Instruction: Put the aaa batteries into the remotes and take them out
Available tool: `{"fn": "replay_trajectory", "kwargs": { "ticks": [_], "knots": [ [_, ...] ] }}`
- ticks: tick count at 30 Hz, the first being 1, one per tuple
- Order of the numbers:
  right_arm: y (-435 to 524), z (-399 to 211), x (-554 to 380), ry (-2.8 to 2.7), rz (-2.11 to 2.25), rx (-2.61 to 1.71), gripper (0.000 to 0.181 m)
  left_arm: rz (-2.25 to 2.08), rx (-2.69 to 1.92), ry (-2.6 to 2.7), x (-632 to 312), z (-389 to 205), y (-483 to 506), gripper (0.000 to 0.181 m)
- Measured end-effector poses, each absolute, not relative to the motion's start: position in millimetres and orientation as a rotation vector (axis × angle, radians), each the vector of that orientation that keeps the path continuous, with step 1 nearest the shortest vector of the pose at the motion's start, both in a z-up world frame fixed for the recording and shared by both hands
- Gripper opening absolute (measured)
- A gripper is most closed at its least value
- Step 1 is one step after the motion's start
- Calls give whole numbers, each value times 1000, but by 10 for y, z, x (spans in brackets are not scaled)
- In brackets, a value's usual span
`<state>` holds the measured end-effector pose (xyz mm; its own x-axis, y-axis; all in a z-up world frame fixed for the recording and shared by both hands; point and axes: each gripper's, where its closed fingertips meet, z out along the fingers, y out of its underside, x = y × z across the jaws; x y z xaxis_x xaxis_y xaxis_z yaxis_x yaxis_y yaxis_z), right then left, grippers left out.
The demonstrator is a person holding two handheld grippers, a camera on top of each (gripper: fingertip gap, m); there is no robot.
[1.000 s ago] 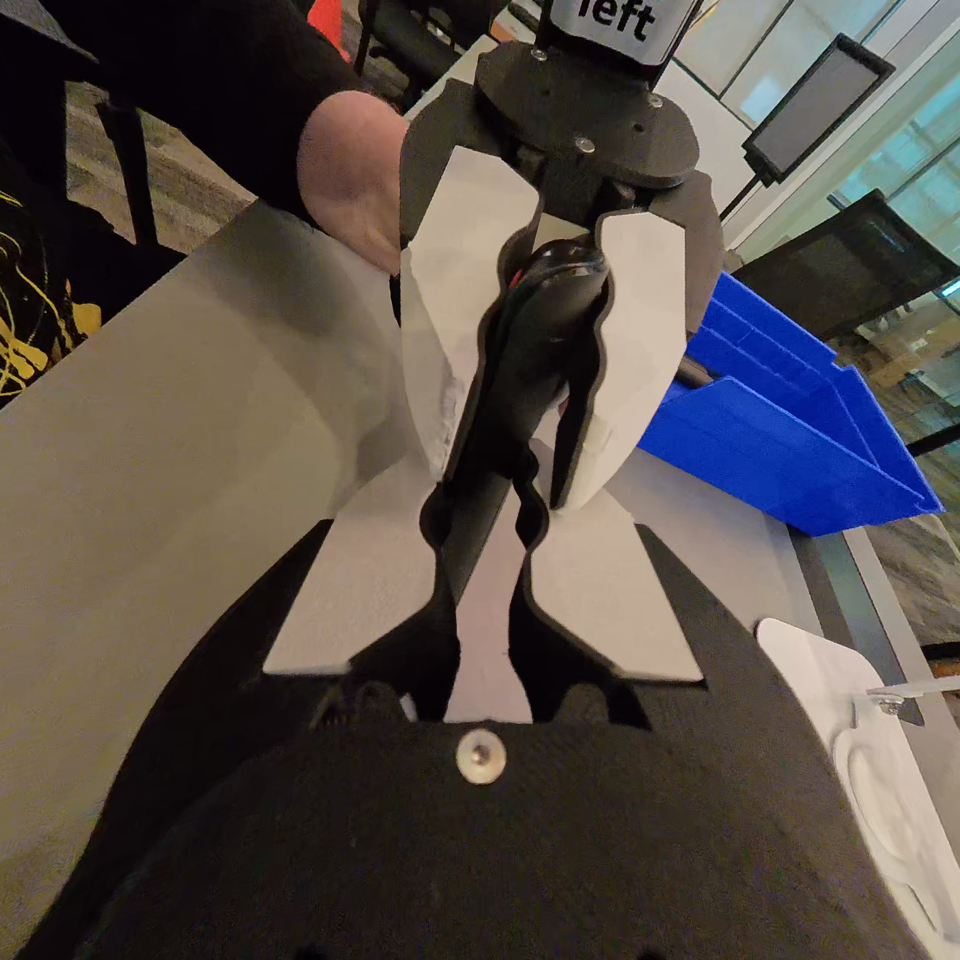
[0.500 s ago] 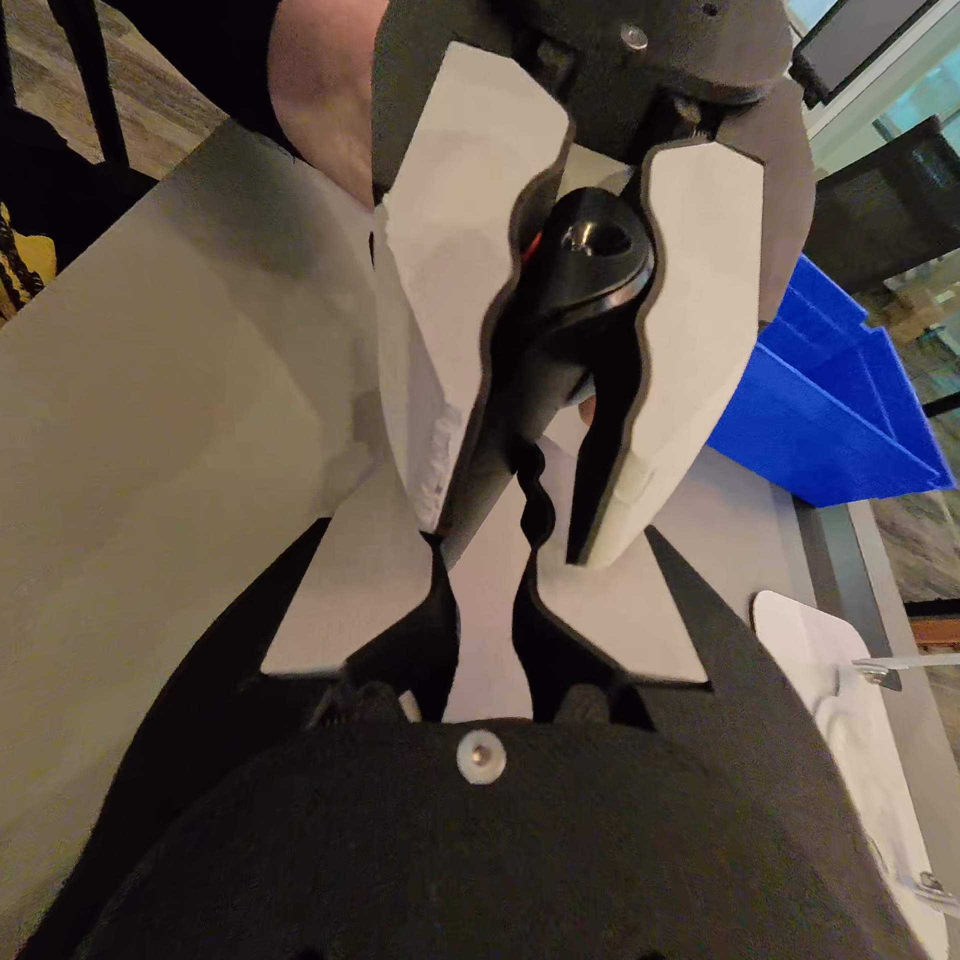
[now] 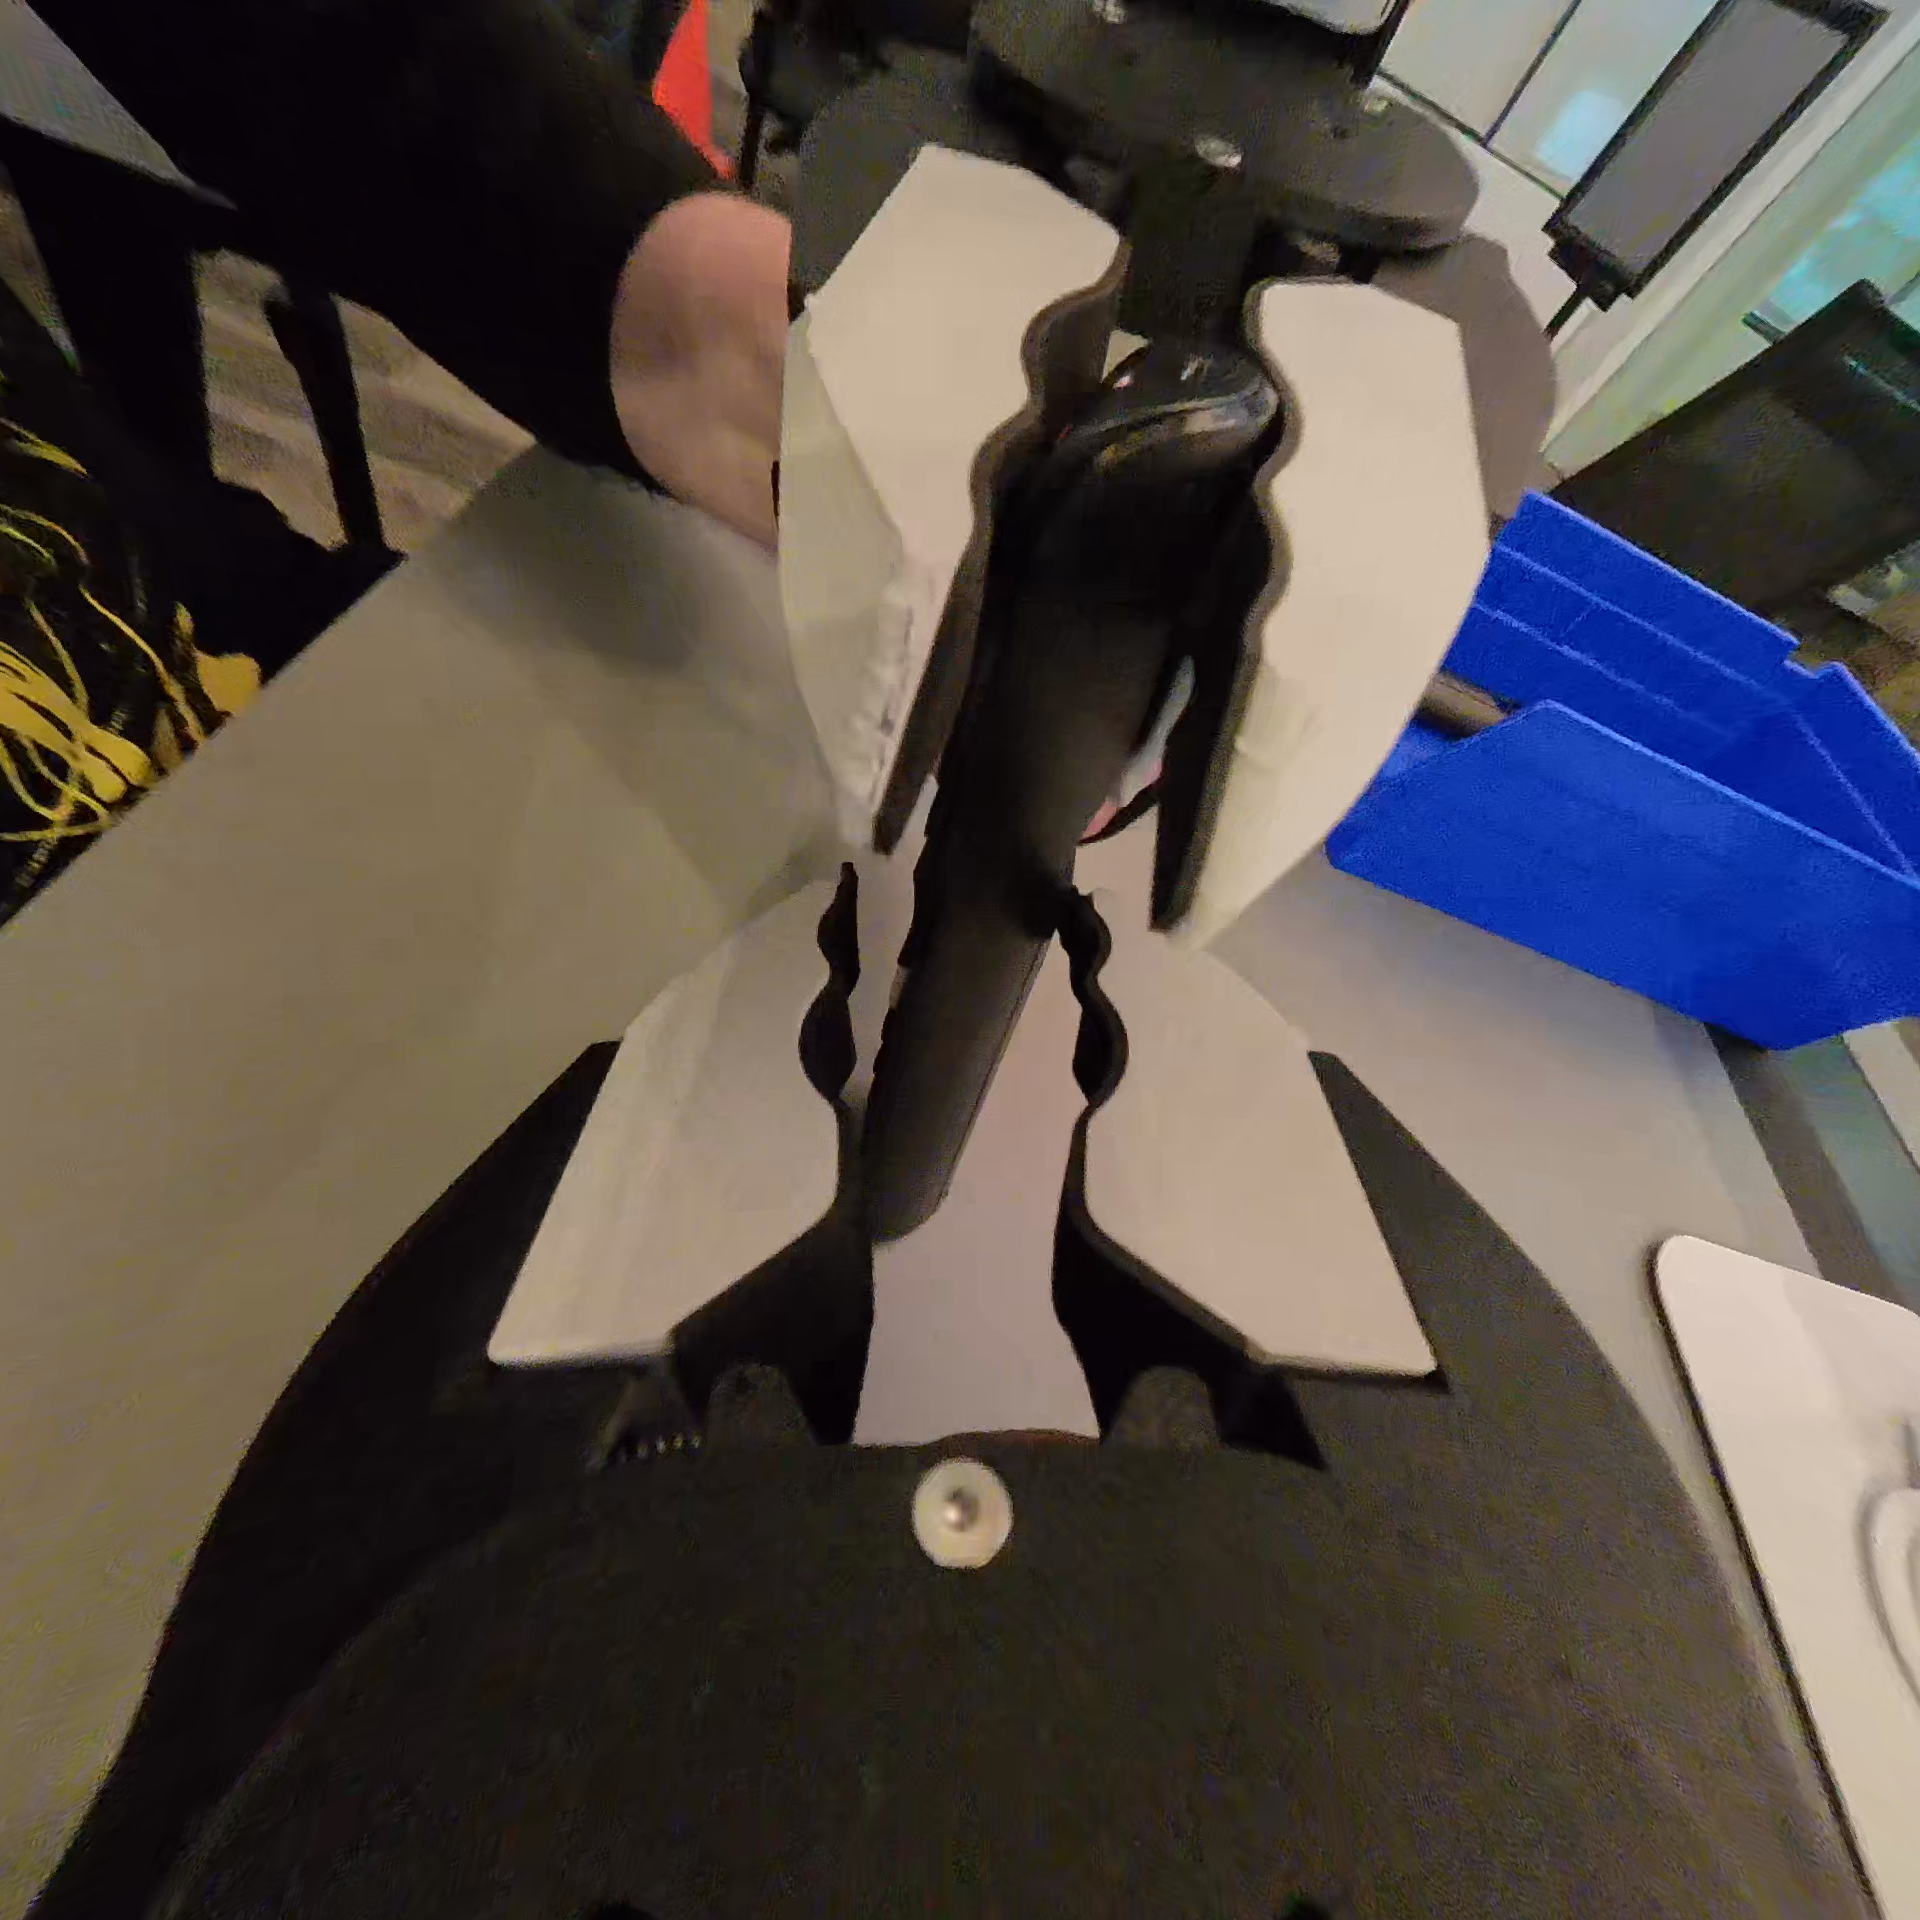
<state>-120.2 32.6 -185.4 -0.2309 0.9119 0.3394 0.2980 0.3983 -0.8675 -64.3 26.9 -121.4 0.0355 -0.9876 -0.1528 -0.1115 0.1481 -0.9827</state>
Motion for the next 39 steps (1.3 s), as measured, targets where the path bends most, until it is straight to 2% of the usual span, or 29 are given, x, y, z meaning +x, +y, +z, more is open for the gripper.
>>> {"fn": "replay_trajectory", "kwargs": {
  "ticks": [7, 13, 14, 16, 18, 22, 25, 27, 37, 39],
  "knots": [
    [409, -1714, -1212, -1619, 887, -1037, 32, -1188, -1158, 1164, -717, -975, 367, 24],
    [545, -1654, -1156, -1582, 796, -1148, 23, -1159, -1149, 1111, -689, -903, 478, 24],
    [610, -1642, -1130, -1569, 738, -1169, 23, -1136, -1162, 1090, -691, -896, 533, 29],
    [773, -1648, -1044, -1574, 504, -1190, 22, -1056, -1218, 1048, -711, -897, 677, 57],
    [921, -1645, -943, -1583, 240, -1183, 22, -963, -1311, 1030, -727, -961, 813, 72],
    [1116, -1553, -783, -1524, -160, -1098, 22, -947, -1463, 1023, -655, -1079, 858, 85],
    [1186, -1515, -777, -1444, -200, -1103, 22, -1001, -1509, 915, -576, -1105, 931, 81],
    [1193, -1458, -788, -1387, -186, -1114, 22, -972, -1487, 835, -603, -1072, 1022, 61],
    [1104, -1380, -873, -1318, -13, -1105, 24, -1099, -1394, 770, -630, -963, 1094, 58],
    [1070, -1416, -884, -1353, 104, -1127, 39, -1144, -1350, 817, -651, -949, 1054, 58]
  ]
}}
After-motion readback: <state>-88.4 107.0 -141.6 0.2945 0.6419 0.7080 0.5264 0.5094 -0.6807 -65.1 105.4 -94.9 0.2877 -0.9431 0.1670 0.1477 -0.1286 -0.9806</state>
